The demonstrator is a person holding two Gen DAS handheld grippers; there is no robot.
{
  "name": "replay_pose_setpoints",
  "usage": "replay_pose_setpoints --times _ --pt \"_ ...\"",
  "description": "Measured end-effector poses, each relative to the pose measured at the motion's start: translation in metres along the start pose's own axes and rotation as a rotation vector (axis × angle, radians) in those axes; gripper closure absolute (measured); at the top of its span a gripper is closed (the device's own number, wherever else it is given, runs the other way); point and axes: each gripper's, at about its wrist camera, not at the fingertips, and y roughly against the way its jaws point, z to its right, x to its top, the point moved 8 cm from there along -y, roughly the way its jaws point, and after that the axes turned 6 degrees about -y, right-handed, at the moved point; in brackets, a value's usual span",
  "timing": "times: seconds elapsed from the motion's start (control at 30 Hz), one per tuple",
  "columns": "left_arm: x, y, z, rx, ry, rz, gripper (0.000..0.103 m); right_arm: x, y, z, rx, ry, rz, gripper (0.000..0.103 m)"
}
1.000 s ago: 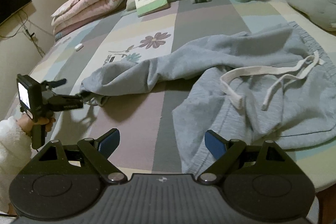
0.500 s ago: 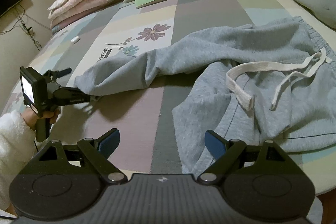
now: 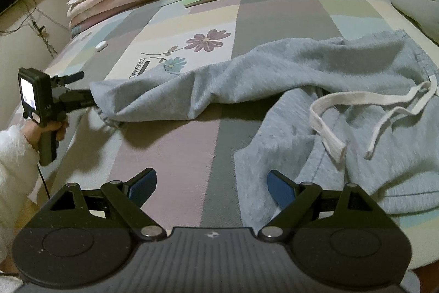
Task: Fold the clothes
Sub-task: 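Pull the held pant leg outward with the left gripper to straighten it, then lay the pant leg flat on the bed and open the left gripper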
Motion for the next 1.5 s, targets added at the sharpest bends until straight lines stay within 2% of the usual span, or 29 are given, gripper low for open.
replay_pose_setpoints --times 0.2,0.5,0.87,1.03,1.1,1.2,1.37,1.5 --pt "0.009 -0.011 -0.033 0.094 0.043 -0.001 0.005 0.005 -0.006 -0.005 -0.002 0.016 -0.001 0.012" --pt "0.043 -0.038 -0.089 0.254 0.128 -0.002 0.007 0.009 -0.013 -0.003 -0.012 0.021 0.0 0.012" --pt "0.071 -0.062 -0.127 0.359 0.155 0.003 0.007 0.013 -0.023 0.003 -0.022 0.0 -0.005 0.012" --pt "0.107 -0.063 -0.141 0.395 0.161 0.055 0.007 0.016 -0.026 0.008 -0.028 -0.015 0.008 0.012" --pt "0.123 -0.063 -0.147 0.413 0.167 0.078 0.011 0.017 -0.026 0.01 -0.028 -0.025 0.013 0.012" --pt "0.138 -0.058 -0.158 0.407 0.229 0.102 0.012 0.017 -0.026 0.012 -0.026 -0.033 0.015 0.012" --pt "0.122 -0.063 -0.155 0.381 0.175 0.041 0.012 0.018 -0.026 0.012 -0.021 -0.028 0.013 0.012" --pt "0.093 -0.069 -0.169 0.419 0.186 -0.027 0.012 0.018 -0.025 0.012 -0.014 -0.03 0.014 0.011"
